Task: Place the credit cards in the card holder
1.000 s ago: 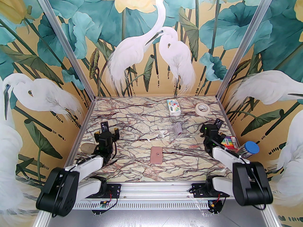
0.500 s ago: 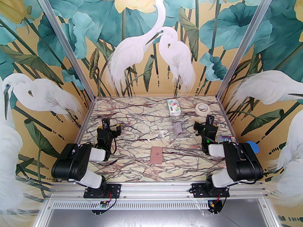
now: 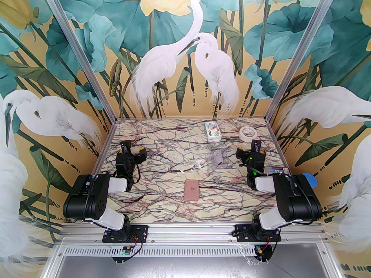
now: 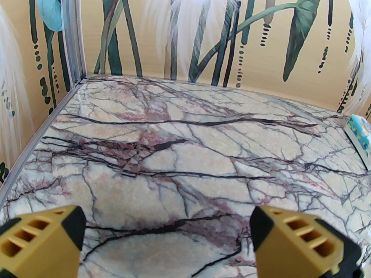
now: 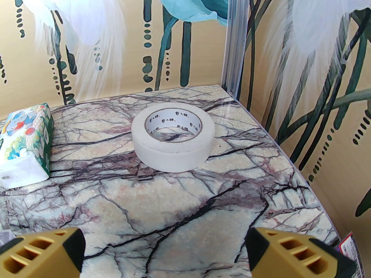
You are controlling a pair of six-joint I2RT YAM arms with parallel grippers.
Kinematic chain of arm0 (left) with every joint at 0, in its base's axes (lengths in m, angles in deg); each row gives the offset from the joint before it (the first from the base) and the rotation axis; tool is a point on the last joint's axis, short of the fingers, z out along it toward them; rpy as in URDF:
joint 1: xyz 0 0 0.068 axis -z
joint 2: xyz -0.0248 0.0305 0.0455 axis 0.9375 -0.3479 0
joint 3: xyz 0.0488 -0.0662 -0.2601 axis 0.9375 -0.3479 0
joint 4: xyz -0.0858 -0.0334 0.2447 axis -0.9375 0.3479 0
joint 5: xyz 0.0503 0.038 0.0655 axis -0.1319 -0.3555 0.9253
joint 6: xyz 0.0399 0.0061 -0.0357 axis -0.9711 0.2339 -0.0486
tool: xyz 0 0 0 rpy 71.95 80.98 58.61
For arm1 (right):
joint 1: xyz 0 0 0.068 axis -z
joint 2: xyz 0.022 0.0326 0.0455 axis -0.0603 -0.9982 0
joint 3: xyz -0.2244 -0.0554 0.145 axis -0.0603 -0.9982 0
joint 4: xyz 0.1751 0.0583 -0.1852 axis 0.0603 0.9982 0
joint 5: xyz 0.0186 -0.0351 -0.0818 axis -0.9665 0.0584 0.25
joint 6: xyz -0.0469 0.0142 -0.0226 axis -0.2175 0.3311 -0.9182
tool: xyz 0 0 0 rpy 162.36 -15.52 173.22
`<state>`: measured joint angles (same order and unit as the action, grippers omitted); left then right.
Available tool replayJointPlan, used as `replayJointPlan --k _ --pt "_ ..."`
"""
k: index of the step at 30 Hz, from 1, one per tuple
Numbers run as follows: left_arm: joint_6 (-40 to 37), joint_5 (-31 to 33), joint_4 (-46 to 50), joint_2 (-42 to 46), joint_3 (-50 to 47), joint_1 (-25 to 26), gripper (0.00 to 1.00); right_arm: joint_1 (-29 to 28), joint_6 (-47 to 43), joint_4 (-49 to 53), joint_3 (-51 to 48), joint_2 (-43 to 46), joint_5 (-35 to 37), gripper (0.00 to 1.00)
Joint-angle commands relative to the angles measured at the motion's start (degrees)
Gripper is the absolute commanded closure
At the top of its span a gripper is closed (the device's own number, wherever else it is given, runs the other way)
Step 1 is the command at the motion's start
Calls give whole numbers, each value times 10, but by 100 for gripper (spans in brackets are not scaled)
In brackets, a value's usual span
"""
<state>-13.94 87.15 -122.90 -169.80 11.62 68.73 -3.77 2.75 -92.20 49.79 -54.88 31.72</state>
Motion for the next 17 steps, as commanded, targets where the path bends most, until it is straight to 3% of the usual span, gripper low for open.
replayJointPlan --k 1,7,9,11,17 --pt "8 -15 8 6 -1 -1 0 -2 -5 -14 -3 1 -5 1" --pt "8 -14 7 5 -1 -1 0 -2 -4 -10 -1 1 -7 1" --pt "8 -15 8 5 0 -1 0 3 -6 0 6 -1 -29 1" --pt "9 -15 10 5 0 -1 0 18 -15 22 16 -1 -100 1" --pt "8 -16 8 6 -1 -1 0 16 -19 10 9 1 -102 1"
